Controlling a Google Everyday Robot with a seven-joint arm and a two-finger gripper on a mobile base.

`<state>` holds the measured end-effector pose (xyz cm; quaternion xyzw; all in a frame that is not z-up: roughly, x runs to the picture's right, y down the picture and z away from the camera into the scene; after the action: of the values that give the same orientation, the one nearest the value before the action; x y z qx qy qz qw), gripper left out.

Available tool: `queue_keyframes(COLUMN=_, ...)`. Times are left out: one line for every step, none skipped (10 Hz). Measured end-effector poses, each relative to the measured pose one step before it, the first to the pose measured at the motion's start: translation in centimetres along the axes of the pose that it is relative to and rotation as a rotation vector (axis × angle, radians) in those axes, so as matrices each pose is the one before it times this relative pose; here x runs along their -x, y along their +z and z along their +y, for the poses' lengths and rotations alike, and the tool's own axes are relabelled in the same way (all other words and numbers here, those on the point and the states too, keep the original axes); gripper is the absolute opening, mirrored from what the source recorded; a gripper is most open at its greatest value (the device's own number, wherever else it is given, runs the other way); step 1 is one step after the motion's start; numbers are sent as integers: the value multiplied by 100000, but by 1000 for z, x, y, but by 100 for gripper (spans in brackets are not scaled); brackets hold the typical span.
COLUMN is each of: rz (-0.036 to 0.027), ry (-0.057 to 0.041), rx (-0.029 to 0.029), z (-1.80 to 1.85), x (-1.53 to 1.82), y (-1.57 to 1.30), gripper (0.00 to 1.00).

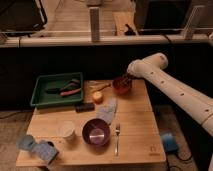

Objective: Place grapes in red bowl

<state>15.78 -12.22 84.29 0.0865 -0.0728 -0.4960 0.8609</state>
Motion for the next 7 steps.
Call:
queue_keyframes(rz=64, ry=-98, rx=-485, z=43, x=-228, y=-19, gripper=80)
queue_keyframes(rz=-134, ry=-47, rx=-406, z=-28, x=-99, y=7, gripper=80)
queue_keyframes(rz=-497, ry=-115, rx=-673, z=-172, x=-135, y=3, gripper=80)
queue_keyframes(rz=-436, ry=103, rx=-187, z=-136, x=-82, y=-70, gripper=80)
queue_keyframes(rz=-1212, ry=440, rx=-301, z=-23, x=-108, y=-84, gripper=80)
queue_keyframes(rz=-3988, ry=448, rx=-917, z=102, x=8, y=-92, gripper=80)
queue_keyframes(rz=-4672, ry=464, rx=-661, z=173, x=24, y=4, gripper=80)
